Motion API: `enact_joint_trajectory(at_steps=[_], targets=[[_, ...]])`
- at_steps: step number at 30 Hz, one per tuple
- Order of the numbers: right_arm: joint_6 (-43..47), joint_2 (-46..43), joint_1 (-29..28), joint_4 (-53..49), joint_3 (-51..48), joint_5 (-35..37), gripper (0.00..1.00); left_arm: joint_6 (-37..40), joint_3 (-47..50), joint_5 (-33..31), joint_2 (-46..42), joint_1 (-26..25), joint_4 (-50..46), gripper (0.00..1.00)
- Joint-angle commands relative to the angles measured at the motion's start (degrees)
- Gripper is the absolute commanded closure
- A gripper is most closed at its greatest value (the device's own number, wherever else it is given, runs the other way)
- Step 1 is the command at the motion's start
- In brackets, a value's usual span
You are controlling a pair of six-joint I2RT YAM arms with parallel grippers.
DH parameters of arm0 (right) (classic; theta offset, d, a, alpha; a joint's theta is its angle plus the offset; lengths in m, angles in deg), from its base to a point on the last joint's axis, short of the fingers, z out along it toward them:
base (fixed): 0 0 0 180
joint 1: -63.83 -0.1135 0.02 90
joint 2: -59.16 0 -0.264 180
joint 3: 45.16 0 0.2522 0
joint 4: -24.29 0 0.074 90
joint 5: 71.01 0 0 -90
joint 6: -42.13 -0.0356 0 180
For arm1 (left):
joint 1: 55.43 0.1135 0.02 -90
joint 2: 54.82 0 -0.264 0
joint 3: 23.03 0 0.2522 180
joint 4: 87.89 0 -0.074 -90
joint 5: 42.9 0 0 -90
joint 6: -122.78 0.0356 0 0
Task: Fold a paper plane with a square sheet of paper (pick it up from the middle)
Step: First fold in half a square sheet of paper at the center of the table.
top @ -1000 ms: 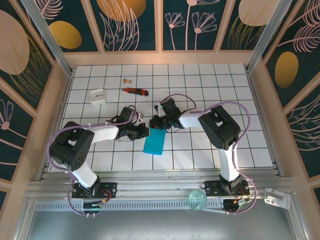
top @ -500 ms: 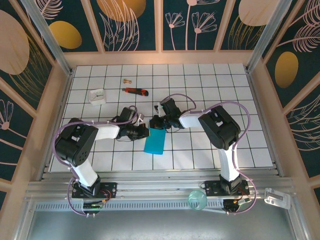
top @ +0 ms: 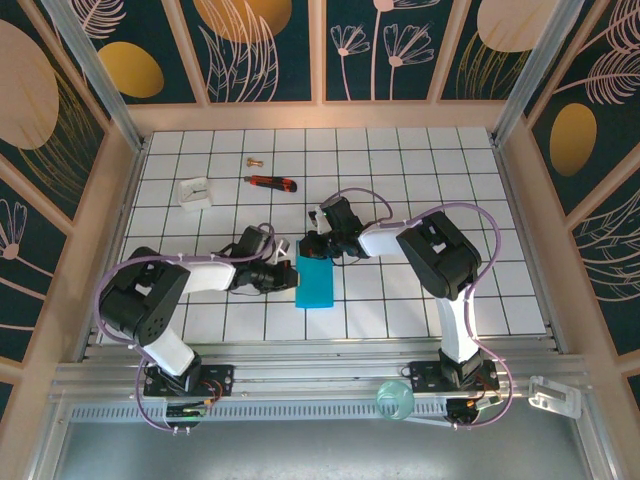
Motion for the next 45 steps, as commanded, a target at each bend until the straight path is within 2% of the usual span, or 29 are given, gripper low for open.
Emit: enact_joint_trajectory(at_steps=[1, 12, 17, 21, 24, 29, 33, 38, 45], targets=[[0.14, 2.20, 0.75, -5.44, -2.42, 4.52, 1.00, -1.04, 3.41, 3.34, 0.07, -2.38, -6.30, 1.00], [-1.28, 2.19, 0.66, -5.20, -3.29, 5.20, 1.00, -3.14, 6.36, 5.86, -0.86, -5.23, -2.36, 1.00], [-2.07, 1.93, 0.66, -4.60, -4.05, 5.31, 1.00, -3.33, 6.28, 5.09, -2.70, -5.49, -2.99, 1.00], [-2.95, 1.58, 0.66, -4.26, -4.55, 5.55, 1.00, -11.49, 7.95, 6.20, -6.55, -5.49, 6.53, 1.00], [-4.52, 0.99, 0.66, -3.47, -5.63, 5.83, 1.00, -17.66, 9.69, 6.00, -8.30, -5.47, 13.80, 0.96], [-8.54, -0.10, 0.66, -1.14, -7.89, 6.64, 1.00, -19.14, 9.82, 2.11, -9.68, -5.47, 13.16, 0.91], [-9.01, -0.18, 0.57, -0.70, -8.01, 6.54, 1.00, -18.65, 8.97, -0.58, -8.72, -5.26, 10.66, 0.92], [-8.45, -0.20, 0.60, -1.16, -7.86, 6.63, 1.00, -21.22, 8.95, -0.13, -6.71, -4.12, 14.50, 0.96], [-8.10, -0.29, 0.57, -1.50, -7.75, 6.89, 1.00, -19.73, 7.79, 0.08, -3.90, -3.27, 12.63, 0.99]])
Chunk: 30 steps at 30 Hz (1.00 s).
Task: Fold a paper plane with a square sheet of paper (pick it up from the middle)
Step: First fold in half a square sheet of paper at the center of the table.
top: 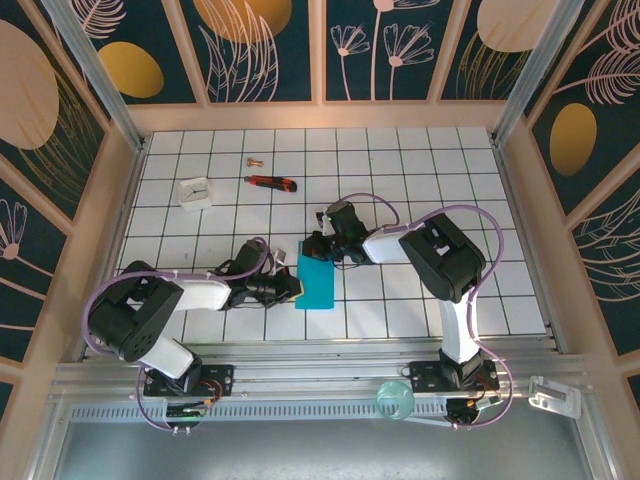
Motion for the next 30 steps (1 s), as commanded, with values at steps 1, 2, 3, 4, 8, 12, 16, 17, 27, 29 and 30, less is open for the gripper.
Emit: enact_joint_trajectory(at_steps=[1, 2, 3, 4, 8, 12, 16, 17, 27, 29, 30], targets=[[0.34, 1.65, 0.58, -8.60, -2.37, 4.59, 1.00, 0.24, -0.95, -0.28, 1.19, 0.58, -0.34, 1.00], [0.33, 1.62, 0.58, -8.60, -2.36, 4.60, 1.00, 0.64, -0.86, -0.22, 1.34, 0.52, -0.91, 1.00], [0.39, 1.73, 0.57, -8.66, -2.44, 4.60, 1.00, 1.04, -0.95, -0.27, 1.46, 0.50, -1.67, 1.00], [0.24, 1.81, 0.62, -8.62, -2.42, 4.65, 1.00, 1.77, -1.03, -0.37, 1.51, 0.48, -2.95, 1.00], [-0.10, 2.13, 0.58, -8.54, -2.44, 4.84, 1.00, 5.74, -1.45, -0.50, 0.90, -0.19, -8.92, 1.00], [-0.48, 2.22, 0.57, -8.26, -2.54, 5.03, 1.00, 6.77, -0.06, 0.72, 0.42, -1.17, -10.20, 1.00], [-0.57, 2.29, 0.57, -8.28, -2.67, 5.22, 1.00, 6.72, 1.80, 1.58, 0.29, -2.09, -9.78, 1.00], [-0.54, 2.23, 0.58, -8.37, -2.72, 5.30, 1.00, 6.47, 2.38, 1.83, 0.09, -2.02, -9.39, 1.00], [-0.57, 2.49, 0.41, -8.60, -2.41, 5.80, 1.00, 5.51, 6.57, 3.66, -1.85, -2.49, -7.47, 1.00], [-0.54, 2.51, 0.38, -8.67, -2.39, 5.84, 1.00, 6.26, 6.47, 3.91, -1.63, -2.82, -8.17, 1.00], [-0.51, 2.55, 0.44, -8.67, -2.43, 5.91, 1.00, 6.95, 6.14, 3.84, -1.62, -3.04, -9.04, 1.00]])
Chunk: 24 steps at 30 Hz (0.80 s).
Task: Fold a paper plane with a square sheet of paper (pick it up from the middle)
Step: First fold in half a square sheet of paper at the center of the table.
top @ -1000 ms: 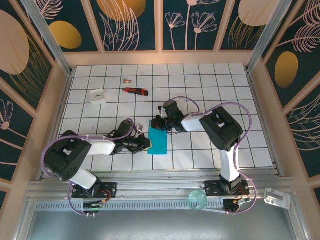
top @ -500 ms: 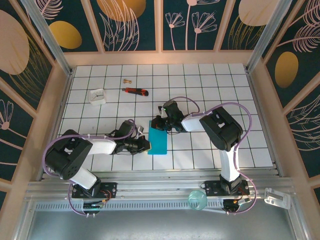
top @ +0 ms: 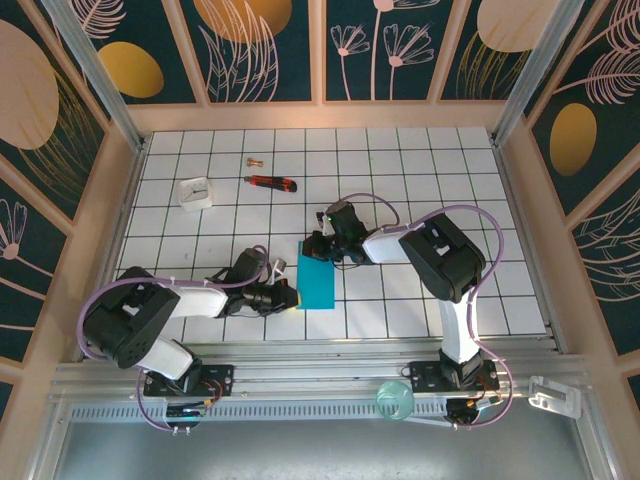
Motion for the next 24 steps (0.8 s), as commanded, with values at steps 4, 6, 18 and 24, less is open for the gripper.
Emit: enact_joint_trajectory(at_steps=[4, 6, 18, 24], targets=[[0.00, 2.62, 0.42, -8.67, -2.46, 5.59, 1.00, 3.09, 1.28, 1.35, 0.23, -2.40, -11.63, 1.00], [-0.02, 2.70, 0.42, -8.73, -2.36, 5.74, 1.00, 3.48, 1.16, 0.98, -0.41, -2.53, -12.76, 1.00], [0.24, 2.59, 0.42, -9.01, -2.16, 5.85, 1.00, 5.33, -2.59, -1.64, -5.71, -3.43, -18.95, 0.97], [2.02, 0.83, 0.42, -7.11, -1.36, 3.03, 1.00, 0.10, -4.61, -3.22, -12.64, -0.68, -11.07, 0.85]])
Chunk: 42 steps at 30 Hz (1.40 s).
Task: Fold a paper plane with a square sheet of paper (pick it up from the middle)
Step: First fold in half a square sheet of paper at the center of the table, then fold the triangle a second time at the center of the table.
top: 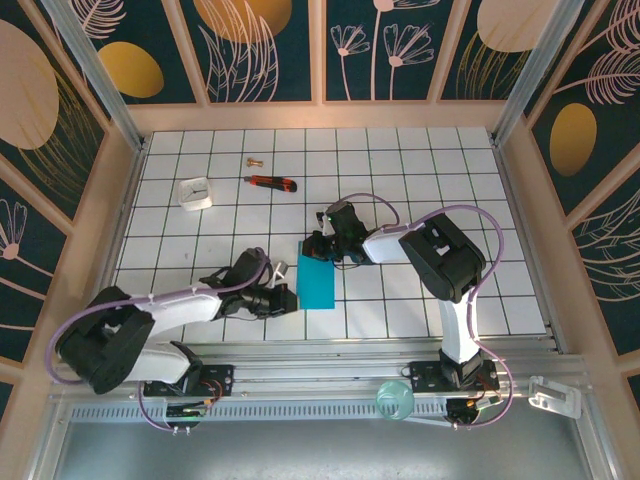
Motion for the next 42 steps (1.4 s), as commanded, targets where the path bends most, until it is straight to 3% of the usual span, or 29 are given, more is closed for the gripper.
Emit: enact_joint_trajectory(at_steps=[1, 9, 13, 16, 22, 31, 39, 42], targets=[[2.76, 0.21, 0.42, -6.84, -0.76, 2.13, 1.00, -4.07, -1.63, -2.26, -3.31, 2.60, 4.05, 0.83], [3.78, -11.27, 3.42, -2.60, -1.33, -7.37, 0.81, -5.68, -4.34, -9.25, -3.39, 5.63, 4.28, 0.68], [5.88, -21.30, 5.85, -6.73, -9.18, -4.75, 0.75, -5.36, -5.00, -7.65, 0.47, 5.08, 5.58, 0.67], [7.41, -27.18, 4.32, -12.00, -14.53, 1.08, 0.73, -5.13, -6.26, -7.21, 4.14, 3.95, 8.31, 0.68], [1.39, -27.02, 0.75, -5.96, -19.89, 3.69, 0.74, -3.49, -12.04, -7.03, 14.84, 3.91, 12.12, 0.84], [4.73, -28.61, 0.44, -11.98, -19.89, 7.21, 0.74, -6.51, -14.17, -14.61, 24.50, 3.91, 16.76, 0.99], [6.15, -30.57, 1.80, -14.68, -19.74, 7.87, 0.73, -15.58, -12.00, -20.14, 23.25, 2.93, 23.58, 1.00], [6.49, -30.74, 1.95, -15.25, -19.29, 7.70, 0.73, -16.73, -11.60, -18.61, 20.59, 2.10, 25.29, 0.94]])
